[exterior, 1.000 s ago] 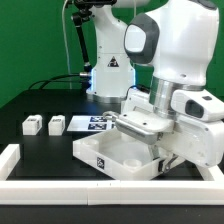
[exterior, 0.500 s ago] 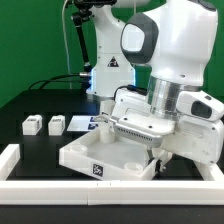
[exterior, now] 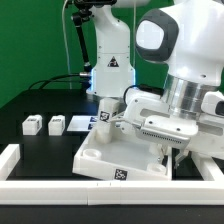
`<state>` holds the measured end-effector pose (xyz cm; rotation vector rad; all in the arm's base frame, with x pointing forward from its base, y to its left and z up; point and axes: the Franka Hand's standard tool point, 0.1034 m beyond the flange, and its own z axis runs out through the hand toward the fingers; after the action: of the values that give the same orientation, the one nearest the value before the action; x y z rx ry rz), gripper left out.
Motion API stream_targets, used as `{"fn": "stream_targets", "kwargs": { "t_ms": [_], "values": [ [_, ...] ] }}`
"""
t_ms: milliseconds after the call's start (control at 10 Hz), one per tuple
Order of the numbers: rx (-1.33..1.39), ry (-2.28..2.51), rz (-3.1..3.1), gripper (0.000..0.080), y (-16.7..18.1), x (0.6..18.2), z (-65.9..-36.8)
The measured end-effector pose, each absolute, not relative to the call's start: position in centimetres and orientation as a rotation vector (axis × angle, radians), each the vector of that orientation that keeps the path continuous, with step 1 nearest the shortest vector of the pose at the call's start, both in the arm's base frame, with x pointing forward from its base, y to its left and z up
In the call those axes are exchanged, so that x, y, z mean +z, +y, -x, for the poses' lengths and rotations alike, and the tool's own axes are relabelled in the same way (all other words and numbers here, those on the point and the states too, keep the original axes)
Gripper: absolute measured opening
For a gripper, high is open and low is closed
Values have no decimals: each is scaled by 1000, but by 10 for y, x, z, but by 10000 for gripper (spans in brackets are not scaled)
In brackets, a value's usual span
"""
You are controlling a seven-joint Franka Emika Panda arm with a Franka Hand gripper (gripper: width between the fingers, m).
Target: Assemble square table
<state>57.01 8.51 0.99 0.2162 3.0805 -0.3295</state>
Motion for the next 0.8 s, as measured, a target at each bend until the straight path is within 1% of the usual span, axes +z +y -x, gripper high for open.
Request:
{"fn": "stream_targets", "kwargs": {
  "t_ms": [400, 500, 800],
  "values": [
    [-368, 3092, 65, 54, 76, 10, -571],
    [-363, 3088, 24, 54, 77, 9, -572],
    [-234, 3032, 28, 54, 88, 8, -578]
  ]
}}
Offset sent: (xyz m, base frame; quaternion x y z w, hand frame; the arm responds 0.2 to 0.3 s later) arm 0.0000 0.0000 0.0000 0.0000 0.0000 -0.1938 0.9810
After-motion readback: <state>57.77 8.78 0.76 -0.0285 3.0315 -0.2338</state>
